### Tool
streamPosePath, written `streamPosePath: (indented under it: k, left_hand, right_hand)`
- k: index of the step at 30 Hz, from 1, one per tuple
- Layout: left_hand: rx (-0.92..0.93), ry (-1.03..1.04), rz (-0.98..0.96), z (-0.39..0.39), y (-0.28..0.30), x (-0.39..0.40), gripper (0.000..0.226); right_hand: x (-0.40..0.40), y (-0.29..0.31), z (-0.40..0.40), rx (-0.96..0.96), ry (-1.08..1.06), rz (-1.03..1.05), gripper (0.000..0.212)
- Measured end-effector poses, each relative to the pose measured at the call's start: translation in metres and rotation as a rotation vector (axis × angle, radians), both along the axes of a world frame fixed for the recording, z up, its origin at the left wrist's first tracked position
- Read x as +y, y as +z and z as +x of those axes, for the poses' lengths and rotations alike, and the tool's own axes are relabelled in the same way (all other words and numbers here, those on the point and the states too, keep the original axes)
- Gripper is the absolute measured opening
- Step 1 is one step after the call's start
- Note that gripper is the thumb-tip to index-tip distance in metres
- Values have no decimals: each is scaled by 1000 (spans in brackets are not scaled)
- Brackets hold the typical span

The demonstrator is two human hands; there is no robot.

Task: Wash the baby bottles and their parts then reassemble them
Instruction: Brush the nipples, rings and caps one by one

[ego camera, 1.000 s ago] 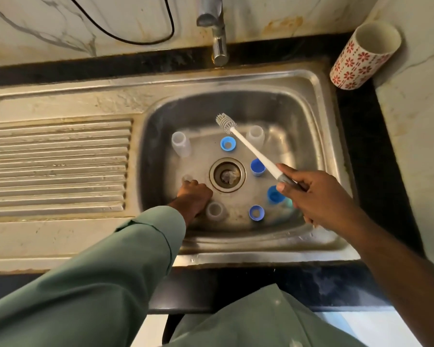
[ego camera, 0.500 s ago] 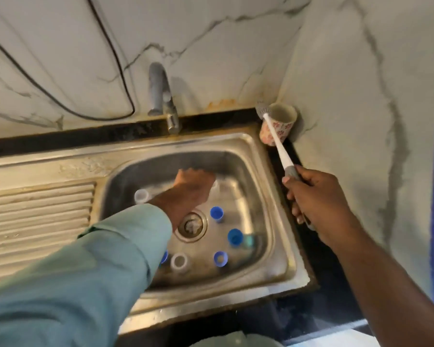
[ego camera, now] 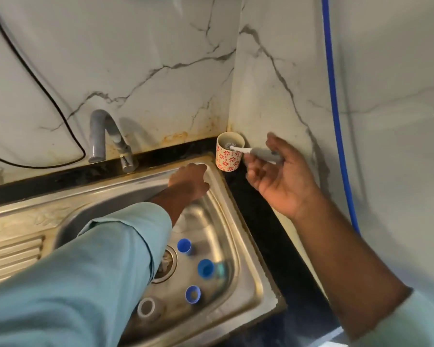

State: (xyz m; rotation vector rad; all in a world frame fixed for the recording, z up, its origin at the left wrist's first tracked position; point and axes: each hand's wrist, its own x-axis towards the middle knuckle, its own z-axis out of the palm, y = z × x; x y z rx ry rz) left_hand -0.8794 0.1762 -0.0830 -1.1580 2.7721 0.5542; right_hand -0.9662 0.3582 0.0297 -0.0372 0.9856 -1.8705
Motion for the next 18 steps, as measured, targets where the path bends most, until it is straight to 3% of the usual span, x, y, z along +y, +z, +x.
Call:
streamPosePath:
  k: [1,3,6,11,18]
  left_hand:
    - [135,96,133,-2,-3,-1,60]
    - [448,285,417,-9,-4,0,65]
    - [666,399,589,-22,0,3,73]
    - [628,276,478,-24,-3,5,65]
    - [330,191,351,73,-30,1,56]
  right_hand:
    - [-5,-3,0,-29,-51,-111,17]
    - [-16,-13,-3,-14,-144,-209,41]
    - [-29,-31,-3,64,-259,-109,74]
    - [-32,-55,3,50,-303,-37,81]
    - [-44,-105,42,241,-2,193,36]
